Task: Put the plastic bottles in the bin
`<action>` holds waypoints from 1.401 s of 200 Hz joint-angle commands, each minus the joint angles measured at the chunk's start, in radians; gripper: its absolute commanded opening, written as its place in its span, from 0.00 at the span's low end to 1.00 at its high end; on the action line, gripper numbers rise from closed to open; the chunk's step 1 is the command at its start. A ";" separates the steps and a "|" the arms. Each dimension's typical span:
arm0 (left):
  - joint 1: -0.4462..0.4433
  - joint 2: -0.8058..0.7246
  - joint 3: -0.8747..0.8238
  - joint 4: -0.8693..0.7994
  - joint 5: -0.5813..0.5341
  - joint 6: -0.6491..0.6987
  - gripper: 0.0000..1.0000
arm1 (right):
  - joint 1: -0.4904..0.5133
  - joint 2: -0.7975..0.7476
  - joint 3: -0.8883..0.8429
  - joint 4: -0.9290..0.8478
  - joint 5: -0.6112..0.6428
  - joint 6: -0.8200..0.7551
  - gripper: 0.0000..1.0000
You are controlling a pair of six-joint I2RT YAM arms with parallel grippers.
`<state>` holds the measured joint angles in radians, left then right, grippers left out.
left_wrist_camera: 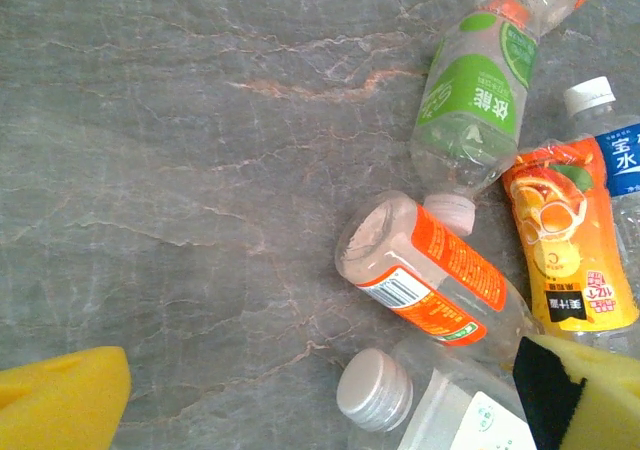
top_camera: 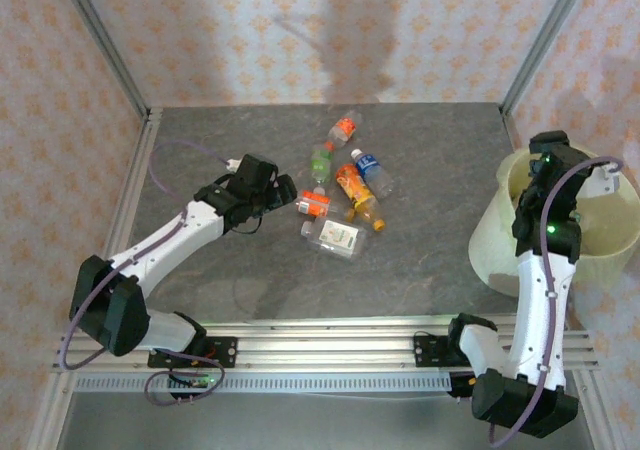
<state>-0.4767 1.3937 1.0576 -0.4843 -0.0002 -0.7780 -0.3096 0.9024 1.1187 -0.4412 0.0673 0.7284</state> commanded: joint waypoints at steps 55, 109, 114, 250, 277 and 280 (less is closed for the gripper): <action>-0.019 0.241 0.187 0.054 0.100 0.028 1.00 | 0.225 0.042 0.084 0.034 -0.590 -0.447 0.99; -0.043 0.509 0.479 -0.061 0.043 0.161 1.00 | 0.436 0.113 0.041 0.019 -0.430 -0.466 0.99; -0.043 0.561 0.514 -0.075 0.040 0.179 1.00 | 0.437 0.116 0.043 0.015 -0.416 -0.465 0.99; -0.031 0.989 0.983 -0.270 -0.044 0.535 0.81 | 0.437 0.103 0.090 -0.129 -0.265 -0.538 0.99; -0.025 1.003 0.984 -0.273 -0.079 0.538 0.80 | 0.437 0.104 0.090 -0.132 -0.264 -0.545 0.99; -0.024 1.004 0.983 -0.274 -0.085 0.536 0.80 | 0.437 0.104 0.090 -0.133 -0.264 -0.544 0.99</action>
<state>-0.5144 2.3753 2.0132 -0.7040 -0.0170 -0.2749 0.1238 1.0290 1.1763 -0.5610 -0.2230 0.2047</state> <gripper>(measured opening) 0.803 0.993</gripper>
